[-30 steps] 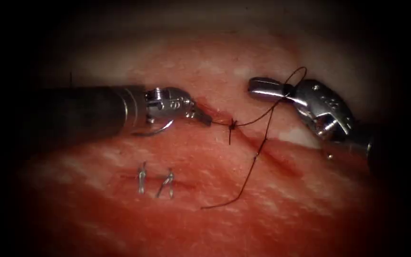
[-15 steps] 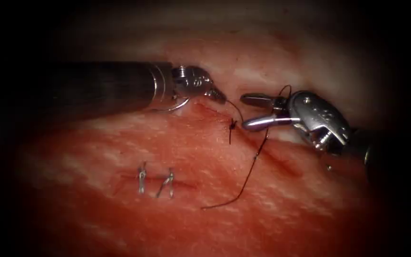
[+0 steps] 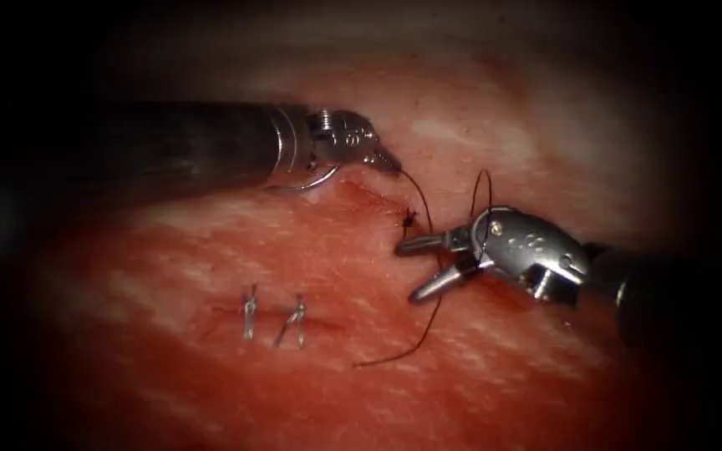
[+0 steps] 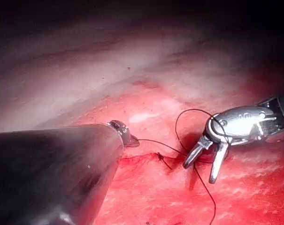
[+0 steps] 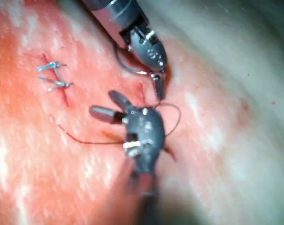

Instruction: Wound Closure

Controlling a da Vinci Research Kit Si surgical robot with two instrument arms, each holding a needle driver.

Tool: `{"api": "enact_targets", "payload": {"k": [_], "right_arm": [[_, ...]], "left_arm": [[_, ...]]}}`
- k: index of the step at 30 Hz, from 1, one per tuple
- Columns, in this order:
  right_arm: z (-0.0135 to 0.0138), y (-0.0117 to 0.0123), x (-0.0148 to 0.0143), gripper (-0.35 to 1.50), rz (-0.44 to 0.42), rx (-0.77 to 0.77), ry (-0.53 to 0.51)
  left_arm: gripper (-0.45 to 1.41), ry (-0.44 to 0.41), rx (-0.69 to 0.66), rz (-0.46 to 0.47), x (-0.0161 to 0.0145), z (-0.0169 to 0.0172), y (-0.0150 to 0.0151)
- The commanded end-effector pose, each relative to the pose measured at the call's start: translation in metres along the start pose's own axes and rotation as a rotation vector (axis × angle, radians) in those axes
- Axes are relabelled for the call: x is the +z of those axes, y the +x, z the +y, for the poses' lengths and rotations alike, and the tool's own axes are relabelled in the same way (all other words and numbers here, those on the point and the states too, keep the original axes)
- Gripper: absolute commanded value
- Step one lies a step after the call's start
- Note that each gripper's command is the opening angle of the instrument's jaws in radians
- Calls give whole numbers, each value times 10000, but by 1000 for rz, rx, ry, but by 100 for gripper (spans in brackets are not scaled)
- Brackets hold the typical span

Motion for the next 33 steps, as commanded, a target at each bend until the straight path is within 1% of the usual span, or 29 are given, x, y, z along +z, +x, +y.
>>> {"api": "enact_targets", "payload": {"k": [1,7,12,15,22,27,33], "right_arm": [[3,-3,13,74,-13,-8,17],[-1,-13,19,71,-92,-37,83],[-4,-29,26,69,-176,-60,124],[-6,-36,28,69,-210,-66,142],[-16,-48,35,69,-263,-88,200],[-21,-53,39,69,-260,-115,226],[-28,-61,49,69,-275,-128,229]], "left_arm": [[-45,-2,0,1,7,-1,0],[-45,-3,-1,1,6,4,1],[-45,-5,1,1,3,7,-1],[-45,-7,3,2,2,8,-2],[-45,-8,6,2,0,9,-4],[-45,-9,6,2,0,9,-5],[-45,-9,7,2,-1,10,-6]]}}
